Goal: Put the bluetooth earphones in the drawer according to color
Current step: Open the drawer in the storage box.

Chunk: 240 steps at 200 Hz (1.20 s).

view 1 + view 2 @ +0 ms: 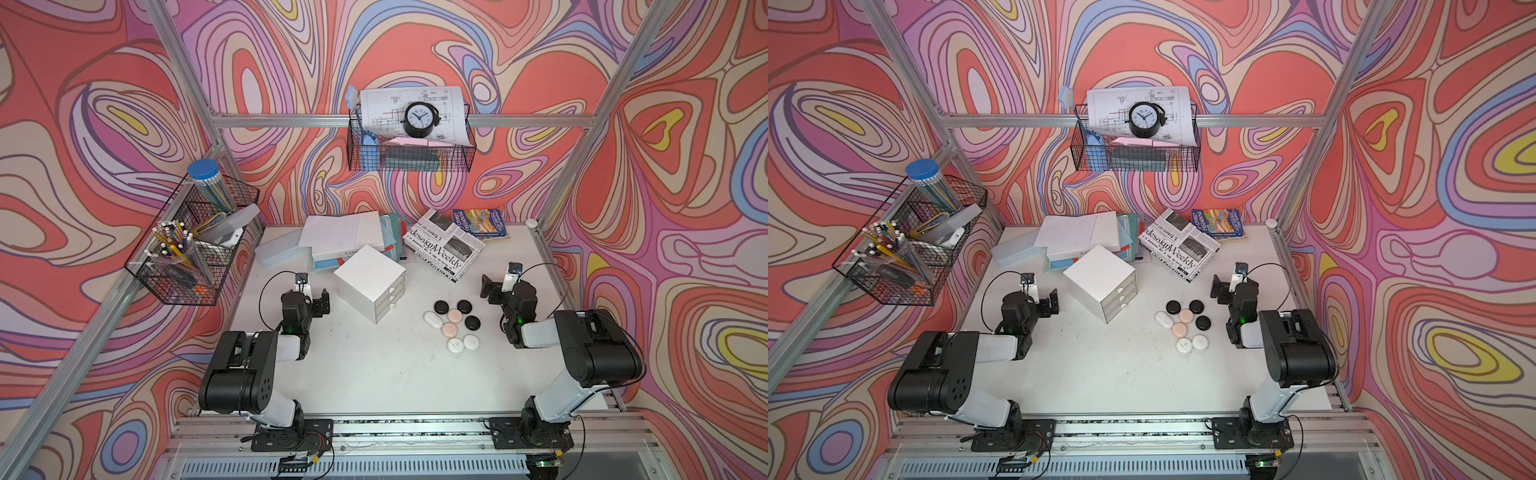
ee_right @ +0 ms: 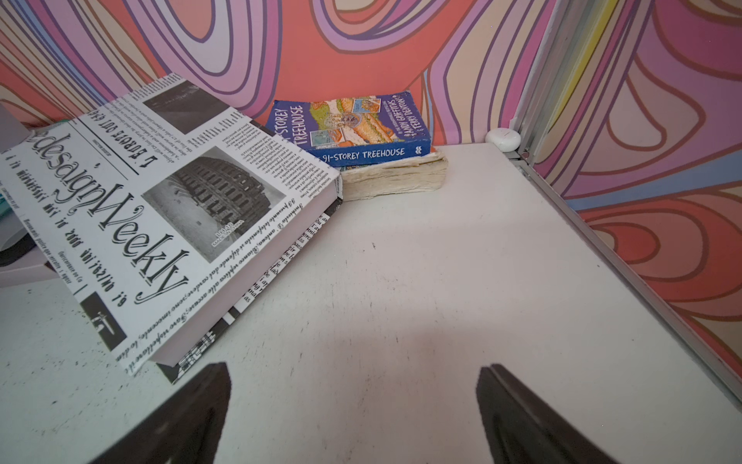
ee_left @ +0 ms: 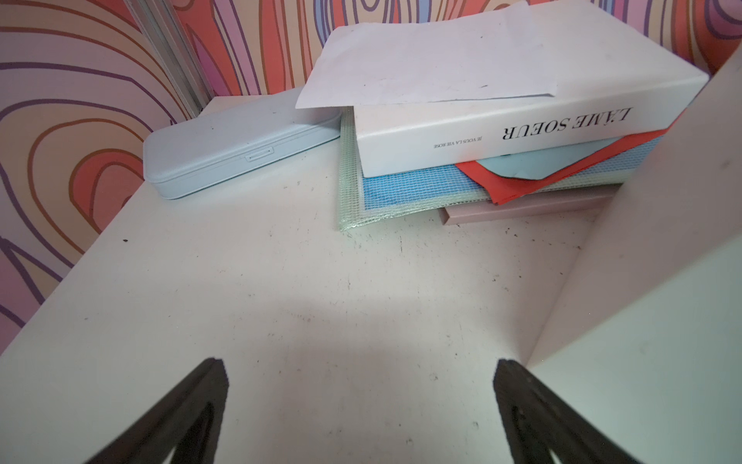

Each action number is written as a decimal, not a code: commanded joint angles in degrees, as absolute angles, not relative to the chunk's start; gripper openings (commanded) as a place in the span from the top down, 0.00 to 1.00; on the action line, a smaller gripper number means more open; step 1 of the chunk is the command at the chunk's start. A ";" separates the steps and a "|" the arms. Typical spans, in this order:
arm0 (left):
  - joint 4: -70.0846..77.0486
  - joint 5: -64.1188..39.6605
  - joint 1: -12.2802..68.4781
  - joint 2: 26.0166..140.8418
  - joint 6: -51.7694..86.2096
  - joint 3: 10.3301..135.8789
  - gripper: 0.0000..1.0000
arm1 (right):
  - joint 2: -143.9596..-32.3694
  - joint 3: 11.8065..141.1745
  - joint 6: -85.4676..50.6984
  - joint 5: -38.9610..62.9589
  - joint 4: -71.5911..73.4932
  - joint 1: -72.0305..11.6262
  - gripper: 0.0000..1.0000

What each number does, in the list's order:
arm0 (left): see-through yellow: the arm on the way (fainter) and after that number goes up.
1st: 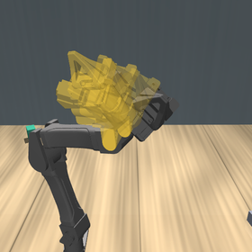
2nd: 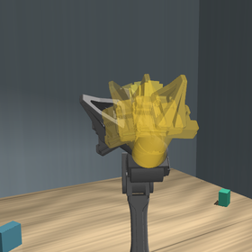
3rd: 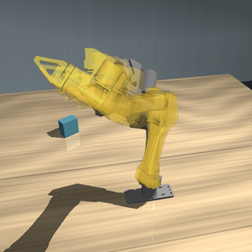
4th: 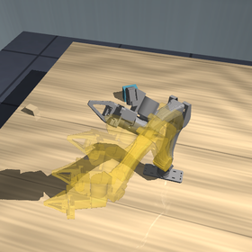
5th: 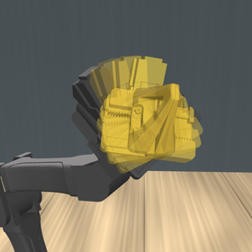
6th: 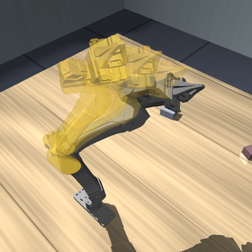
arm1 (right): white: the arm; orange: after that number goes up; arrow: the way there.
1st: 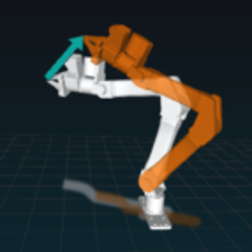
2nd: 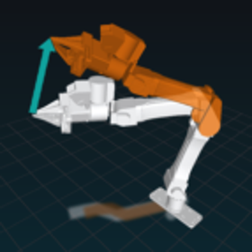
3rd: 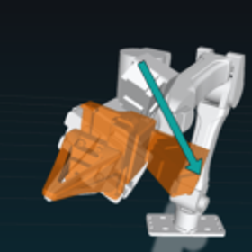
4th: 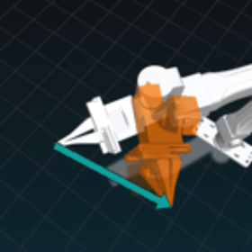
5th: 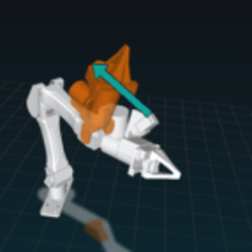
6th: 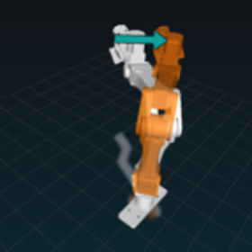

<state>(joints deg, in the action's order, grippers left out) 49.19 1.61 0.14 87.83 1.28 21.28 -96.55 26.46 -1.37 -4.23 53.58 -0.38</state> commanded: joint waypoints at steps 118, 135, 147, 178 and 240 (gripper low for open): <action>35.64 2.52 0.76 69.38 2.58 23.16 0.03 | -86.20 32.16 -2.22 -6.85 37.38 -0.10 0.11; 33.10 0.40 0.97 64.36 3.95 24.49 0.02 | -82.69 34.26 -2.98 -6.04 31.78 -0.11 0.11; 26.68 -1.47 1.37 61.32 3.56 27.59 0.02 | -80.13 36.34 -3.89 -4.16 27.06 -0.11 0.11; 14.50 -3.11 4.60 56.87 -0.08 36.02 0.02 | -75.58 39.90 -7.85 -0.12 19.69 -0.09 0.11; -5.52 -11.29 8.86 58.64 -4.40 50.92 0.02 | -70.24 41.40 -16.30 8.43 11.93 -0.18 0.12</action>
